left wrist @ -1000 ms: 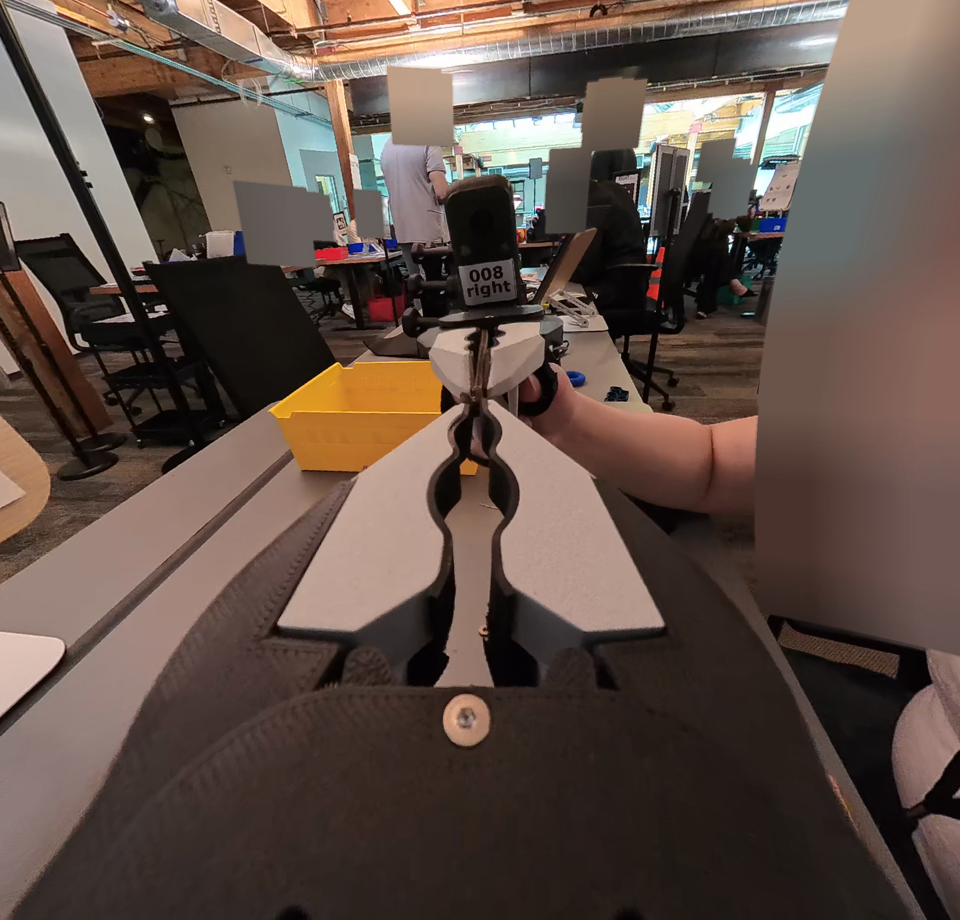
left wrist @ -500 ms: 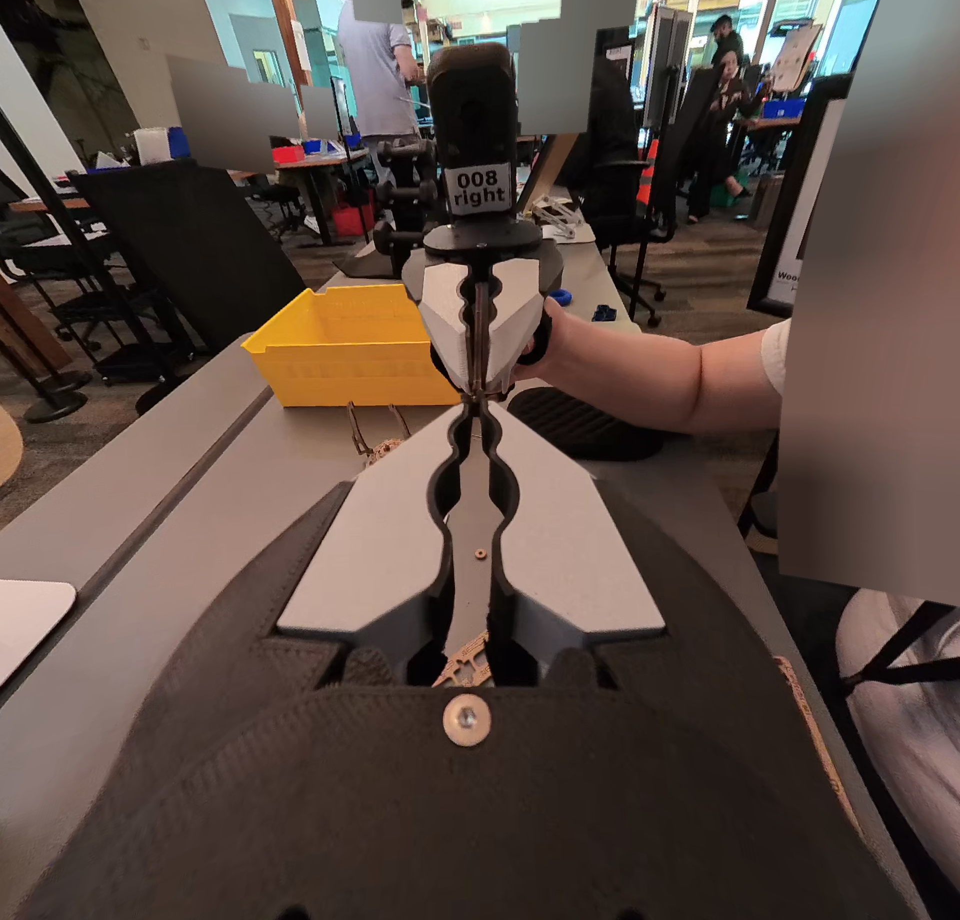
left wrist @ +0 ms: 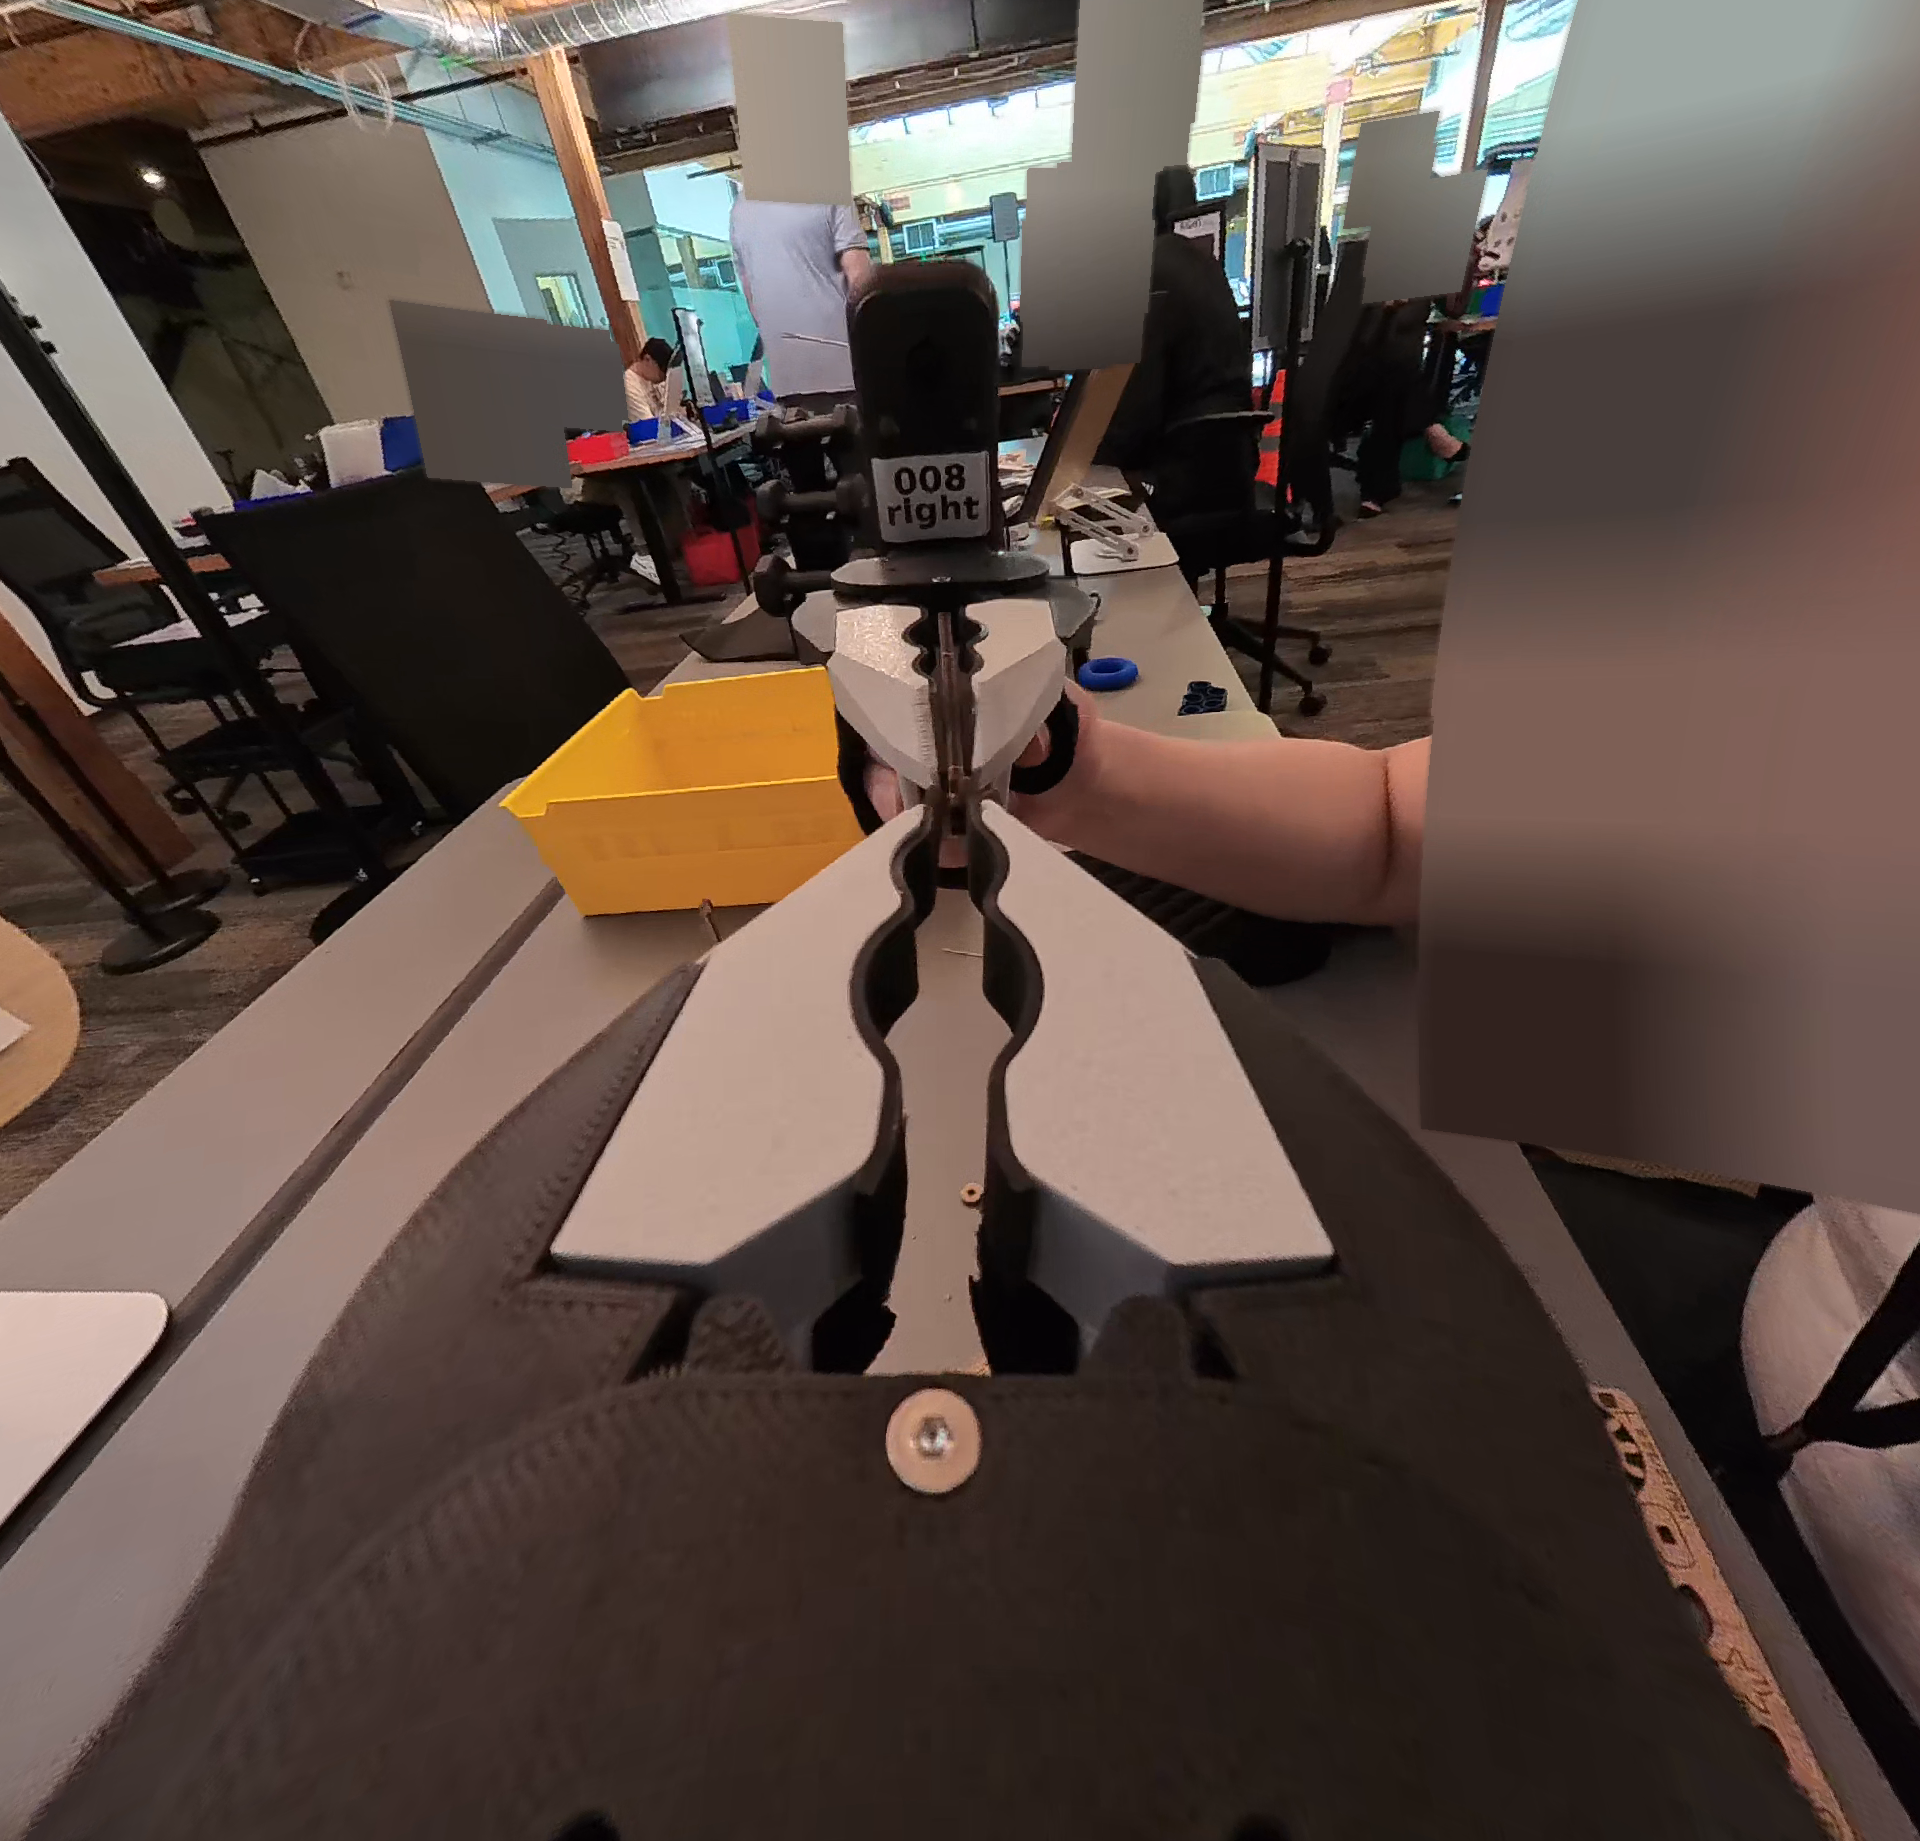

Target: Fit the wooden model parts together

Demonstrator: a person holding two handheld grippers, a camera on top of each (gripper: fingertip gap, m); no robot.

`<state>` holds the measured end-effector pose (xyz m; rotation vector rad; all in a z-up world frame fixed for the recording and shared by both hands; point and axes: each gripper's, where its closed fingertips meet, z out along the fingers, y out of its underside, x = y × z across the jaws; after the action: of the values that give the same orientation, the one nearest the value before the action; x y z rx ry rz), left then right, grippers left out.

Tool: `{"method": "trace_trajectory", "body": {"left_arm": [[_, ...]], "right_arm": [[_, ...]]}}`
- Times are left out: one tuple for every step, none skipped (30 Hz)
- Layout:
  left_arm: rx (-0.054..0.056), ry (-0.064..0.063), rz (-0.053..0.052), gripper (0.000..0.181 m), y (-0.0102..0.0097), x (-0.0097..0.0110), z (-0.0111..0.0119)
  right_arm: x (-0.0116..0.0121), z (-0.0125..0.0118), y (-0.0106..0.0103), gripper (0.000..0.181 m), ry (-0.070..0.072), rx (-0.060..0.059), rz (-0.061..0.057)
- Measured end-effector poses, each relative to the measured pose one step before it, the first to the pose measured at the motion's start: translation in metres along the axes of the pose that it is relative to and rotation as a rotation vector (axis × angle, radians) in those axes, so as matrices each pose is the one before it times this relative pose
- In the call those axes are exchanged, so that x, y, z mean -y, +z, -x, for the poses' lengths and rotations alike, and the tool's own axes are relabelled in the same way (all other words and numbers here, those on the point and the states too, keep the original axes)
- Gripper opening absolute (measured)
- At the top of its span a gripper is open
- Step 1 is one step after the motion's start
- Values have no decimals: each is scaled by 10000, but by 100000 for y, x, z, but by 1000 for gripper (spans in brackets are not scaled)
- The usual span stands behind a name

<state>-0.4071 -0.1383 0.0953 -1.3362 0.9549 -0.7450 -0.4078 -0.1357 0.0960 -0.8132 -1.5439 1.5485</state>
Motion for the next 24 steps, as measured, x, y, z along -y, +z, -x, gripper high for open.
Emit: {"method": "trace_trajectory", "body": {"left_arm": [[-13, -6, 0, 2, -1, 35, -63], [6, 19, 31, 2, 5, -27, -12], [-46, 35, 44, 3, -4, -56, -75], [-44, -2, 41, 3, -11, -38, -47], [-35, -20, 34, 3, -11, -31, -33], [-85, -19, 20, 3, -11, -9, -120], [-97, -16, 18, 3, -10, -7, -136], [-102, -14, -3, 4, 1, 15, -151], [-129, 0, -33, 5, -9, 70, -220], [-81, 16, -6, 5, 1, 35, -152], [-36, 44, 19, 5, -11, 2, -82], [-45, 52, 7, 5, -9, 12, -110], [-10, 25, -19, 4, -7, 42, -41], [50, 25, -28, 4, -10, 30, 66], [67, 39, -17, 3, 5, -4, 98], [49, 48, 4, 3, 4, -30, 63], [90, 76, 47, 3, 15, -72, 113], [72, 91, 30, 3, 1, -44, 65], [57, 48, 34, 3, 5, -56, 53], [25, 16, 52, 3, -5, -81, 41], [32, 14, 61, 3, -7, -108, 78], [2, 16, 40, 3, -4, -108, 28], [-40, -4, 0, 3, 21, -50, -54], [-5, -33, -4, 3, 26, -16, -11]], "right_arm": [[14, 103, -1, 2, -107, 34, -9], [-16, 3, 6, 2, -37, -14, 36], [-49, 50, 8, 2, -39, 11, 59], [-53, 69, 10, 3, -52, 26, 42], [-24, 4, 15, 3, -32, -2, 19], [-16, 77, 5, 3, -14, 49, 6], [-10, 104, 8, 2, -28, 59, 24], [-4, 86, 7, 2, -51, 32, 23], [70, 148, -6, 2, -38, 69, -21], [77, 171, 11, 2, -8, 100, -30], [8, 83, 9, 2, 5, 46, 2], [3, 74, 16, 2, -9, 44, -8], [26, 114, 28, 2, -18, 57, -15], [32, 0, 17, 3, -14, -14, -13], [17, -43, 19, 3, -31, -54, 7], [-19, -26, -7, 3, -65, -54, 30], [-60, -107, -3, 3, -94, -107, 69], [-51, -62, 0, 3, -76, -79, 54], [-34, -72, -4, 2, -17, -56, 40], [-75, -28, 1, 3, -52, -44, 54], [-126, -67, 23, 1, -81, -78, 95], [-138, -65, 17, 2, -94, -86, 122], [-66, 45, -1, 2, -64, -5, 82], [-10, 67, -21, 2, -23, 16, 52]]}}
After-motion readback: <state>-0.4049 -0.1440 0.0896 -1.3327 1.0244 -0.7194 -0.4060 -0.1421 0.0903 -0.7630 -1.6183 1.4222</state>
